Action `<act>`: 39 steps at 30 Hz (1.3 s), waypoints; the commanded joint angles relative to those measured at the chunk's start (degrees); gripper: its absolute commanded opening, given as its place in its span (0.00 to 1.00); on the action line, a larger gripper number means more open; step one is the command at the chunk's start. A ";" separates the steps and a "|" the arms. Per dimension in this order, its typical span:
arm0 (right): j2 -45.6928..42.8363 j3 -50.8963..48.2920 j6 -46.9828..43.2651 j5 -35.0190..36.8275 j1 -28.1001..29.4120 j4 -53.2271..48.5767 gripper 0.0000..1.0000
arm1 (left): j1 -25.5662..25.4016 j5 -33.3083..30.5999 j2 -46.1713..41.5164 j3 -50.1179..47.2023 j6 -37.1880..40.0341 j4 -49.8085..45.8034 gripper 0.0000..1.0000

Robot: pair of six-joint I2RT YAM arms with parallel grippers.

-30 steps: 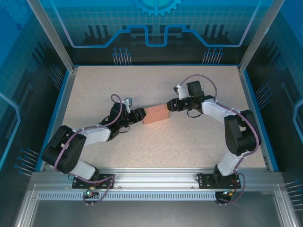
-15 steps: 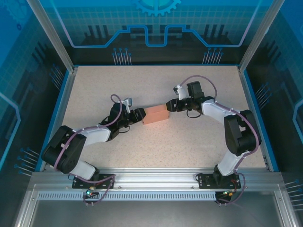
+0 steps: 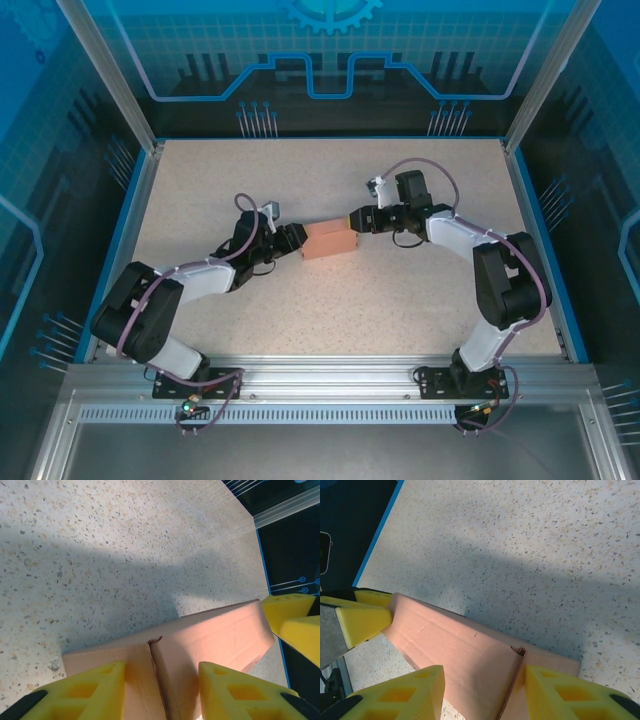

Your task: Fold the paper box

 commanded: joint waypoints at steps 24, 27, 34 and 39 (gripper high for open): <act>12.26 15.43 -0.39 2.86 -0.46 3.35 0.44 | 5.27 4.83 18.24 22.62 5.28 -2.40 0.47; 10.94 12.91 -0.64 3.57 -0.07 3.90 0.44 | 5.25 5.08 17.24 20.60 4.93 -1.39 0.47; 7.80 6.71 -0.16 4.98 1.17 6.28 0.45 | 4.39 4.87 14.10 14.30 3.90 2.06 0.51; 5.78 2.74 0.56 6.08 2.18 8.54 0.45 | 3.56 4.85 12.27 10.14 2.62 4.97 0.51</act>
